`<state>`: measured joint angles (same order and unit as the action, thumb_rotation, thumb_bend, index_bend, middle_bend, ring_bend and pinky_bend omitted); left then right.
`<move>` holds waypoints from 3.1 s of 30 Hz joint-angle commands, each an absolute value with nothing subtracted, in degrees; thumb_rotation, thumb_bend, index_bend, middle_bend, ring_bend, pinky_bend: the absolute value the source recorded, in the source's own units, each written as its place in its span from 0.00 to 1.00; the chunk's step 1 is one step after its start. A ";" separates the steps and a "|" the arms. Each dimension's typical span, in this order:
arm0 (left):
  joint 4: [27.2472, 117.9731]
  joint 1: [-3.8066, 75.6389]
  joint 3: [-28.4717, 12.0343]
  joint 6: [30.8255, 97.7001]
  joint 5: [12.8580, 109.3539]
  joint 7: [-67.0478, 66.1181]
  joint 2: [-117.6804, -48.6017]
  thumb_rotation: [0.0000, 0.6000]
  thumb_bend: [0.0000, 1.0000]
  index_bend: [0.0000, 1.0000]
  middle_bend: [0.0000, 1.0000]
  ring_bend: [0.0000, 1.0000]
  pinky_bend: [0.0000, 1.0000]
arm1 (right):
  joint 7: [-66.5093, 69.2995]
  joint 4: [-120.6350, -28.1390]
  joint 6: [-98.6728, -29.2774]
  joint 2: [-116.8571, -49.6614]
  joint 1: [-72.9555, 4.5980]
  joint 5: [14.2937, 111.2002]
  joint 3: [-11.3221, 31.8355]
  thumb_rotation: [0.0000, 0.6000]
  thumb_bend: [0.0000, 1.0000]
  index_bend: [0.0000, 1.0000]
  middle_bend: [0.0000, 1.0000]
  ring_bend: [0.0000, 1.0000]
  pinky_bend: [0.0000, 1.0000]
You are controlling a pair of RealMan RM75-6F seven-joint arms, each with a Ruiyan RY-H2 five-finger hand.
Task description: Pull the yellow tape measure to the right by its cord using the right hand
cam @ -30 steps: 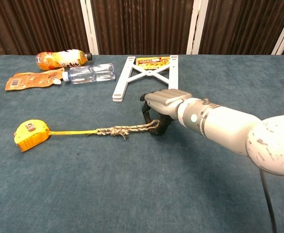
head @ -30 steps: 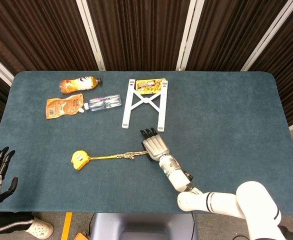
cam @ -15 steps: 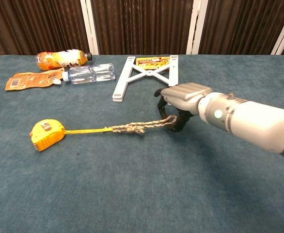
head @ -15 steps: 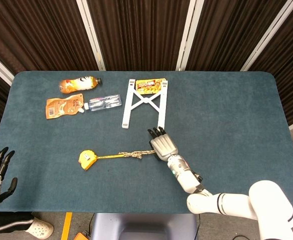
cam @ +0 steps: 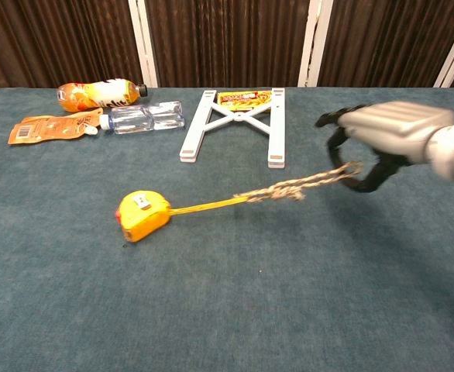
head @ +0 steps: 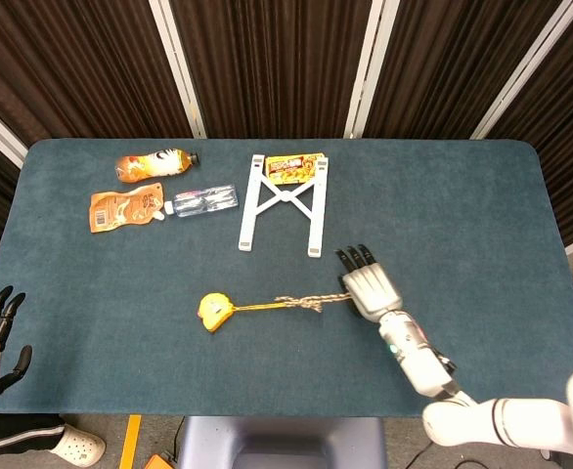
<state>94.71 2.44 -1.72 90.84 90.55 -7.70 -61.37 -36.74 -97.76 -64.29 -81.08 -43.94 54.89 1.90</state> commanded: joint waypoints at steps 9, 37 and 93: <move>94.89 2.82 -1.63 89.84 90.25 -9.70 -62.22 1.00 0.46 0.05 0.00 0.00 0.13 | -27.01 -98.93 -68.41 -67.47 -34.23 58.04 -1.47 1.00 0.68 0.78 0.15 0.10 0.00; 94.91 3.07 -1.77 89.29 89.50 -11.21 -62.92 1.00 0.46 0.05 0.00 0.00 0.14 | -7.34 -79.98 -63.62 -59.78 -20.47 53.06 2.38 1.00 0.68 0.80 0.15 0.10 0.00; 94.19 3.12 -1.25 89.65 91.01 -8.24 -61.75 1.00 0.46 0.05 0.00 0.00 0.14 | -8.76 -98.86 -98.90 -59.22 3.10 88.39 -3.21 1.00 0.10 0.09 0.00 0.00 0.00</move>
